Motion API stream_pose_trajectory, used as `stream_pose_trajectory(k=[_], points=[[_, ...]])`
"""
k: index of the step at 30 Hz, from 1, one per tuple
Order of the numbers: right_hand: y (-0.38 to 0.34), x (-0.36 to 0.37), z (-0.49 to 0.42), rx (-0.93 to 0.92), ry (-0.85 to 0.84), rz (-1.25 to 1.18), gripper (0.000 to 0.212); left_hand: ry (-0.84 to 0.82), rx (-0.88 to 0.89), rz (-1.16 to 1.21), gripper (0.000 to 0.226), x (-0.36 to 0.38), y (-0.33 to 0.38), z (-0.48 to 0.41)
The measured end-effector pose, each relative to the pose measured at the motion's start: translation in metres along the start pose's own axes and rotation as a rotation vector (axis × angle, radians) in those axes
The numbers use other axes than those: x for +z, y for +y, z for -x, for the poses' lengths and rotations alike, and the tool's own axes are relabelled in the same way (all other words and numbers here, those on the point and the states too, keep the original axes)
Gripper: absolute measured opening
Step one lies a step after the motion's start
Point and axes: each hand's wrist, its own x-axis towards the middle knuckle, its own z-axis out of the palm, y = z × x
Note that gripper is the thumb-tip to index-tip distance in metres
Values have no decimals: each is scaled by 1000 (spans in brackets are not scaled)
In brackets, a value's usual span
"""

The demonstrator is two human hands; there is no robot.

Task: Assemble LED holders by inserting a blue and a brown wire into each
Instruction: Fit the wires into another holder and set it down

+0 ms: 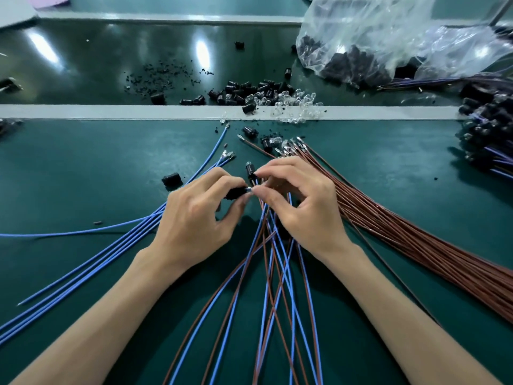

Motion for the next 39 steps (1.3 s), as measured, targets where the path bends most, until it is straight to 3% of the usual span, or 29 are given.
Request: stream_pose_trajectory(k=[5,11,16,21,24,29,36,39], points=[[3,0,1,-39,4,49,9,-23,29,54,17,1,3,-1],[0,-4,-9,54,-90,71,11,3,-7,67,19,4,1,-2],[17,-9,-61,175,61,321,11,-23,-7,47,21,6,0,-3],[34,-5,-91,439,-293,569,21,-48,-9,68,18,7,-1,-4],[34,0,-91,485,-303,576,8,-46,-8,113,16,7,-3,-5],[33,-3,-88,452,-244,542,9,-59,-13,155,13,9,-5,-5],[20,-20,-78,241,-45,405,11,-11,-101,227,6,10,-8,-10],[9,-30,-48,196,-120,260,9,32,-205,316,5,9,-5,-14]])
